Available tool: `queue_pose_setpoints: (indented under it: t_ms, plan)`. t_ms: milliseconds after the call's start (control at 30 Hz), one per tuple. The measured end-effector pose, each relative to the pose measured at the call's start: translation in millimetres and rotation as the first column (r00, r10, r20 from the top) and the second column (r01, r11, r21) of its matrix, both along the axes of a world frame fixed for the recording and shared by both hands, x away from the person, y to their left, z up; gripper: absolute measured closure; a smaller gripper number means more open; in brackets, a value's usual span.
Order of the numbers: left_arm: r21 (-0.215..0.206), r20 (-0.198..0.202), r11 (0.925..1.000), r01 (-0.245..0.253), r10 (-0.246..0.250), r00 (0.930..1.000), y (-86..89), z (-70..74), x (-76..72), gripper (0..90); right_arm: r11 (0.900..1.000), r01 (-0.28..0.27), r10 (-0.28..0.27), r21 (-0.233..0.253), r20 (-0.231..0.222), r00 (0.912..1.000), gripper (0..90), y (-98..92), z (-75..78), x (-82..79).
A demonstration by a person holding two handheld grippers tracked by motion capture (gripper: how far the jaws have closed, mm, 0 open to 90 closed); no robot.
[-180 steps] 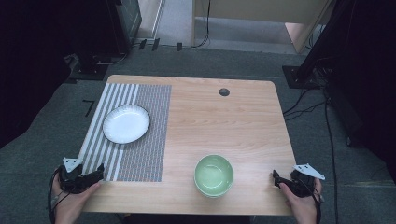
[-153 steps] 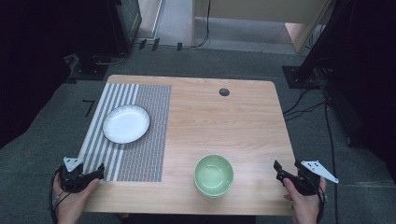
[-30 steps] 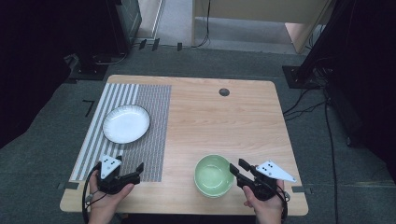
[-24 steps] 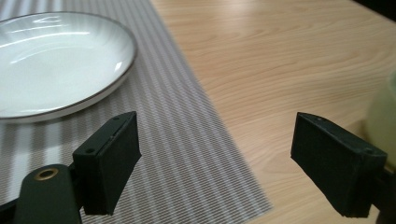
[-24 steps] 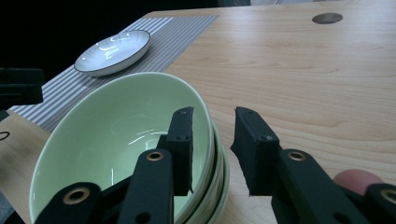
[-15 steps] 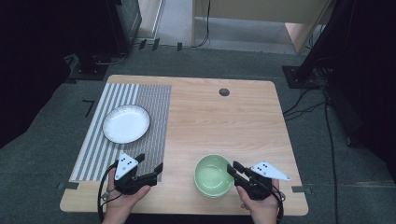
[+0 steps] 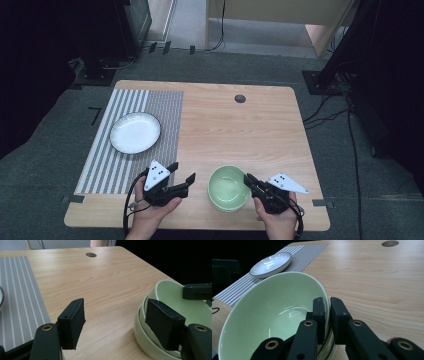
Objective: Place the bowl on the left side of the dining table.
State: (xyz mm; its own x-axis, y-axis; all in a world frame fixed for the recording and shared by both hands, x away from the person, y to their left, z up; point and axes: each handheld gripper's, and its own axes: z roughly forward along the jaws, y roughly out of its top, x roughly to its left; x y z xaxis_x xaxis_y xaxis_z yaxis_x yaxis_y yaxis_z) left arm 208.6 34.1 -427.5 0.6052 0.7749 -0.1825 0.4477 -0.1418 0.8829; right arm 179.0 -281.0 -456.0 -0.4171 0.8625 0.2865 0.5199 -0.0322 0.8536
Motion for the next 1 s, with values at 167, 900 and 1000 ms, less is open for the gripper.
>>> queue_pose_setpoints:
  t_ms: [167,900,1000]
  plan:
    - [-0.002,0.004,0.9996,0.027,-0.027,0.9996,-10.7,0.0,1.1,35.8,1.000,0.011,-0.011,0.001,-0.010,0.9999,84.6,0.1,-0.9,1.1]
    - [0.012,-0.041,0.9941,0.108,-0.107,0.9934,-43.5,-7.1,4.6,39.7,0.993,0.047,-0.040,-0.112,0.068,0.9969,88.1,13.7,2.0,-4.9]
    - [0.015,-0.041,0.9931,0.117,-0.116,0.9924,-46.1,-7.8,3.9,42.3,0.987,0.060,-0.045,-0.149,0.105,0.9934,88.1,17.1,3.4,-7.3]
